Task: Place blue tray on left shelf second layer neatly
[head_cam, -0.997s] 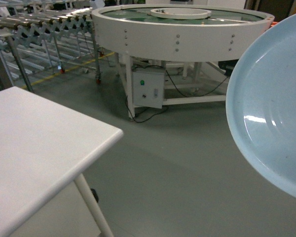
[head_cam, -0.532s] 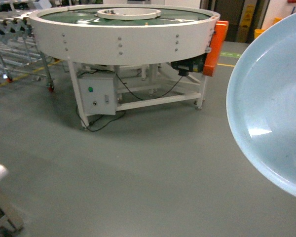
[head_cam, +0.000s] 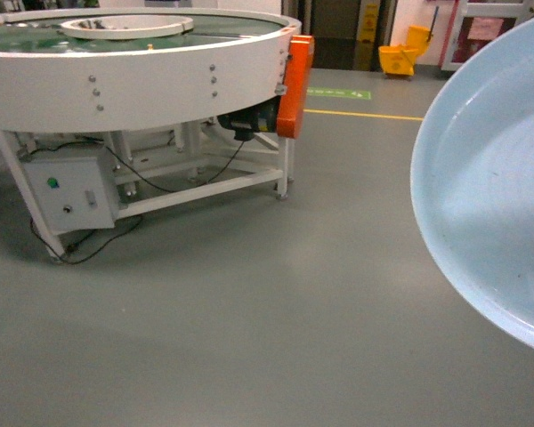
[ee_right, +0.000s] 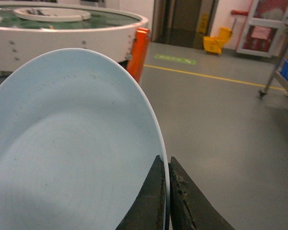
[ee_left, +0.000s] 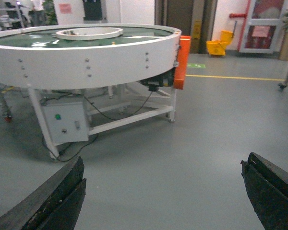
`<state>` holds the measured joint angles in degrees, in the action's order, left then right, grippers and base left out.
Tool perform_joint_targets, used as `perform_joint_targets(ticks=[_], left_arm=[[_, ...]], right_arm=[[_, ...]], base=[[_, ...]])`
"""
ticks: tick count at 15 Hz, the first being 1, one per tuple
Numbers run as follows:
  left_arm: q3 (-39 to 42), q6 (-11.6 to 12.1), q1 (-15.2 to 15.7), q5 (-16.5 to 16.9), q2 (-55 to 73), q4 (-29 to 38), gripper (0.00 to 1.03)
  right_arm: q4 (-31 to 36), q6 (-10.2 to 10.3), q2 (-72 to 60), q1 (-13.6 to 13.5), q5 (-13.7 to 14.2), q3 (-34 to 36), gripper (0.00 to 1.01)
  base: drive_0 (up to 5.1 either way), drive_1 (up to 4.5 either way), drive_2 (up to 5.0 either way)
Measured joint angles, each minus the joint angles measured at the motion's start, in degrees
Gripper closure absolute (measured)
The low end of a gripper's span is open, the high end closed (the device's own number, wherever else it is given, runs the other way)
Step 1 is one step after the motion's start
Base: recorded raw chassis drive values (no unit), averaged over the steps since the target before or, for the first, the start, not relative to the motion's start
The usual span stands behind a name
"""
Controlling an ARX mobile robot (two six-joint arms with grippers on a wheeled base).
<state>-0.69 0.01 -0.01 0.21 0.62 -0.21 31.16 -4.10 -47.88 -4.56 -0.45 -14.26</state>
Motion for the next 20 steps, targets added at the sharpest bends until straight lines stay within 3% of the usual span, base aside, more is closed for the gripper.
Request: perform_joint_targets(ticks=[5, 13, 20], left_arm=[[0.0, 0.0, 0.0, -0.2, 0.0, -0.2, 0.05], [0.0, 0.0, 0.0, -0.2, 0.0, -0.1, 0.05], [0.0, 0.0, 0.0, -0.2, 0.0, -0.1, 0.05]], right_arm=[[-0.2, 0.0, 0.0, 0.0, 0.0, 0.0, 0.99], [-0.3, 0.0, 0.0, -0.3, 0.0, 0.0, 0.99], [-0.3, 0.0, 0.0, -0.3, 0.0, 0.0, 0.99]], base=[[-1.5, -1.51, -1.5], [2.0, -1.05, -6.5], [3.9, 1.46, -4.5]])
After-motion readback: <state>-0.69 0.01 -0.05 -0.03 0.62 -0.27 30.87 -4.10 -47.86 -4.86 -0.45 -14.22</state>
